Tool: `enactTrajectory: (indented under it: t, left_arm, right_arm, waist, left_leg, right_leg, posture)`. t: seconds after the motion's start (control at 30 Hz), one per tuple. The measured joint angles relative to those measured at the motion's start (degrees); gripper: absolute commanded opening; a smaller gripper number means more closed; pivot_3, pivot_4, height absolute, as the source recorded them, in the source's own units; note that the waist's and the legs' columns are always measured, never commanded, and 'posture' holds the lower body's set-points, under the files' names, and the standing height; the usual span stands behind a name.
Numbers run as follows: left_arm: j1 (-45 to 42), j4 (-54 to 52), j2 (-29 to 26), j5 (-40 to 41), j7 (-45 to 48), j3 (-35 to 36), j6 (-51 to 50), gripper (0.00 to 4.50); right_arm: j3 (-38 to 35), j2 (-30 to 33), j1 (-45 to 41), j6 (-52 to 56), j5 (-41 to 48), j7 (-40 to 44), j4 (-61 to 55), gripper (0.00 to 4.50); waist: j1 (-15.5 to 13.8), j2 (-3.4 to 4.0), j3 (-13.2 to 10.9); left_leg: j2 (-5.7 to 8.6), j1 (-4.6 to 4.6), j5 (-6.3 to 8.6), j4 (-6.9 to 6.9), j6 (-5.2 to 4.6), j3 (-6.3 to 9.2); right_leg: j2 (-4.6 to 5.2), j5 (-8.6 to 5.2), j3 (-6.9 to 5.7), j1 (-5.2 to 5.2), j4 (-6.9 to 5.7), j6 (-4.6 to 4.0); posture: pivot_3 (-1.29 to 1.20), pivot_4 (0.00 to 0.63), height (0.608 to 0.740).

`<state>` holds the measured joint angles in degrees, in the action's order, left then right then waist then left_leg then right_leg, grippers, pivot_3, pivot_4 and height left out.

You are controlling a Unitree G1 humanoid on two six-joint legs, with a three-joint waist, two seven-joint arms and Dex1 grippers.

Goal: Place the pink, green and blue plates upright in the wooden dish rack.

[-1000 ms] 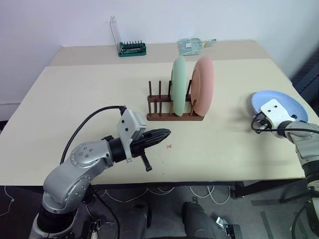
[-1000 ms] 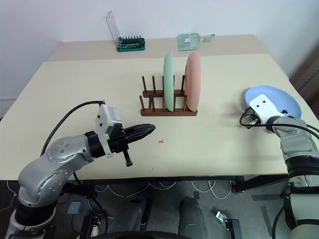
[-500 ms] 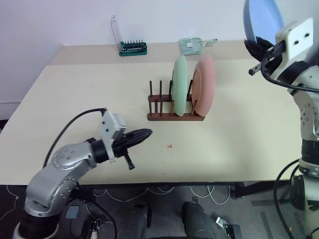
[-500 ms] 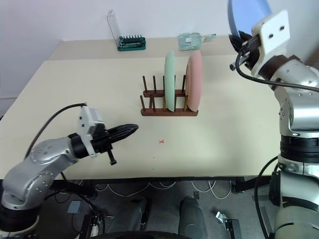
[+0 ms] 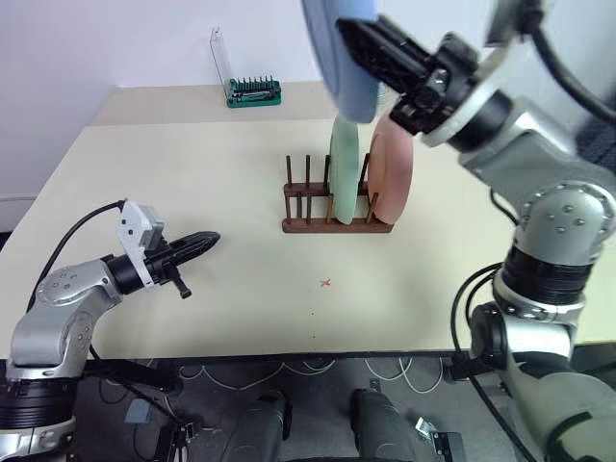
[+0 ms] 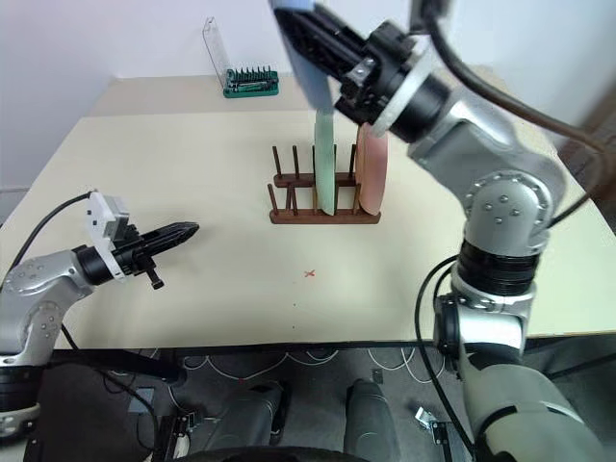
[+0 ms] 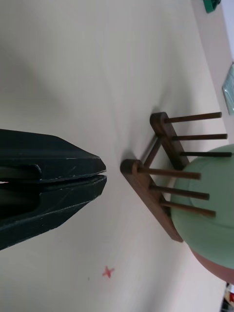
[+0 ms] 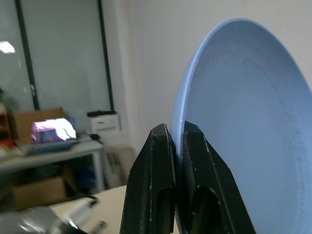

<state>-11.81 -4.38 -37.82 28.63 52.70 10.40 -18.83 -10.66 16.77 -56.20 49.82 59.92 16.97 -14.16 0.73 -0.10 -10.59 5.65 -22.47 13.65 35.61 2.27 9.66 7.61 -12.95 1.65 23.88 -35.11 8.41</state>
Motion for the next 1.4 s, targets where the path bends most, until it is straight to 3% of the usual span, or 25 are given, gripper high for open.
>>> enactTrajectory:
  t: [0.13,0.47,0.9,1.4]
  left_arm:
    - [-0.1,3.7,3.1,-3.2,0.2,-3.2,4.0,0.0]
    - [3.2,7.2,3.1,-4.3,2.5,-2.7,10.5,0.0]
    - [5.2,12.3,3.7,-4.6,4.1,-2.5,17.0,0.0]
    - [5.1,11.9,4.3,-5.5,3.4,-2.5,16.6,0.0]
  right_arm:
    - [0.4,-6.7,-0.2,2.5,3.6,-7.8,3.3,0.01]
    - [0.0,-13.1,0.1,7.0,4.6,-21.9,11.1,0.01]
    - [-3.0,-17.3,-1.1,5.7,6.1,-28.7,13.7,0.01]
    - [-4.0,-18.2,-3.6,4.3,6.9,-30.4,14.3,0.01]
  waist:
    - [0.5,-0.04,0.0]
    - [0.6,-0.01,0.0]
    - [1.8,0.01,0.0]
    - [1.8,0.02,0.0]
  left_leg:
    - [-0.02,-0.03,-0.16,-0.39,0.26,-0.08]
    - [-0.41,-0.03,-0.21,-0.53,0.35,-0.09]
    - [-0.49,-0.02,-0.21,-0.54,0.34,-0.06]
    - [-0.52,-0.02,-0.21,-0.55,0.34,-0.06]
  right_leg:
    - [-0.01,0.11,0.03,0.38,-0.11,-0.14]
    - [-0.5,0.3,0.03,0.57,-0.15,-0.45]
    - [-0.64,0.31,0.02,0.57,-0.17,-0.49]
    - [-0.66,0.33,0.03,0.6,-0.18,-0.51]
  posture:
    - [0.0,0.15,0.74]
    - [0.0,0.15,0.74]
    - [0.0,0.15,0.74]
    - [0.0,0.15,0.74]
